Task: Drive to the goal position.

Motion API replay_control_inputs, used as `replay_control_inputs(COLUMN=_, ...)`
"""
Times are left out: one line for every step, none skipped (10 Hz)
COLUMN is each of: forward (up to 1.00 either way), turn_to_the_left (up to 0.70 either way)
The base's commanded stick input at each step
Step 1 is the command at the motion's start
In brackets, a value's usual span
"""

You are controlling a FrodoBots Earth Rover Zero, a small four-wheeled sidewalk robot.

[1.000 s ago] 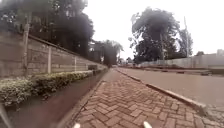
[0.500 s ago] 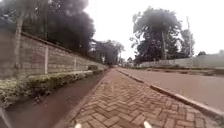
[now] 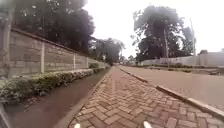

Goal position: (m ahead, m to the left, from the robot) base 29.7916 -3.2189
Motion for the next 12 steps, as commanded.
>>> replay_control_inputs(forward=0.70, turn_to_the_left=0.04)
replay_control_inputs(forward=0.70, turn_to_the_left=0.00)
replay_control_inputs(forward=0.70, turn_to_the_left=0.00)
replay_control_inputs(forward=0.70, turn_to_the_left=0.08)
replay_control_inputs(forward=0.70, turn_to_the_left=0.07)
replay_control_inputs(forward=0.70, turn_to_the_left=0.05)
replay_control_inputs(forward=0.70, turn_to_the_left=-0.35)
replay_control_inputs(forward=0.70, turn_to_the_left=-0.35)
replay_control_inputs(forward=0.70, turn_to_the_left=-0.31)
replay_control_inputs(forward=0.70, turn_to_the_left=-0.33)
replay_control_inputs(forward=0.70, turn_to_the_left=-0.35)
replay_control_inputs(forward=0.70, turn_to_the_left=0.00)
